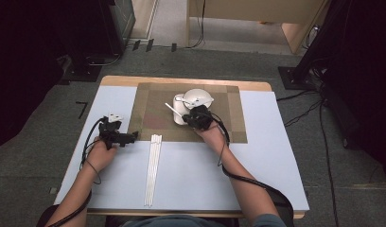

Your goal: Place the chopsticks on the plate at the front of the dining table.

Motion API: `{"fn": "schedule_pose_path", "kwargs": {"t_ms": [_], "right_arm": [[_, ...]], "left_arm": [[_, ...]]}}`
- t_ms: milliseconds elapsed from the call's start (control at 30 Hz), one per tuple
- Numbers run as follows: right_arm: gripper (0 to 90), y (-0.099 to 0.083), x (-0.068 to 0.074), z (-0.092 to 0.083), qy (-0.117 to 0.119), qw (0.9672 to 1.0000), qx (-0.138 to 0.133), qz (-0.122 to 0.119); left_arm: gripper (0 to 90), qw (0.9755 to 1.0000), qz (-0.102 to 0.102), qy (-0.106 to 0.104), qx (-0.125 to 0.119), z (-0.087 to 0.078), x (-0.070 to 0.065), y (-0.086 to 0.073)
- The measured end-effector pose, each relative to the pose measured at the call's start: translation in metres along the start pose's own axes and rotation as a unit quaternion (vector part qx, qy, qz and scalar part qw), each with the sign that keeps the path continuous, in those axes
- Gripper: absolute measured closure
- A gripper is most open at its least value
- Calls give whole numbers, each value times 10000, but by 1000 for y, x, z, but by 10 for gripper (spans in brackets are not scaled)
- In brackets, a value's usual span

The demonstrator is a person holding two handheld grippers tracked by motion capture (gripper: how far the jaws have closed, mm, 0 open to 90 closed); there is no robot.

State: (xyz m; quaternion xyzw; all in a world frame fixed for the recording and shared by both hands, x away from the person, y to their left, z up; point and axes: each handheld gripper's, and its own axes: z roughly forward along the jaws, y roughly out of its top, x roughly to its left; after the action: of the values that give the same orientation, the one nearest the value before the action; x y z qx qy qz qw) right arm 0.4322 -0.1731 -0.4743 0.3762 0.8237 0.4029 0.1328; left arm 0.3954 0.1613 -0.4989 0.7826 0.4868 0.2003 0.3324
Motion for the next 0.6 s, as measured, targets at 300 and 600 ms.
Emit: {"fn": "schedule_pose_path", "kwargs": {"t_ms": [300, 600], "right_arm": [[855, 1, -8, 2, -61, 9999, -21, 128], [853, 1, -6, 5, -172, 9998, -33, 27]], "left_arm": [[11, 10000, 2, 2, 0, 0, 0, 0], [11, 10000, 3, 4, -3, 0, 0, 0]]}}
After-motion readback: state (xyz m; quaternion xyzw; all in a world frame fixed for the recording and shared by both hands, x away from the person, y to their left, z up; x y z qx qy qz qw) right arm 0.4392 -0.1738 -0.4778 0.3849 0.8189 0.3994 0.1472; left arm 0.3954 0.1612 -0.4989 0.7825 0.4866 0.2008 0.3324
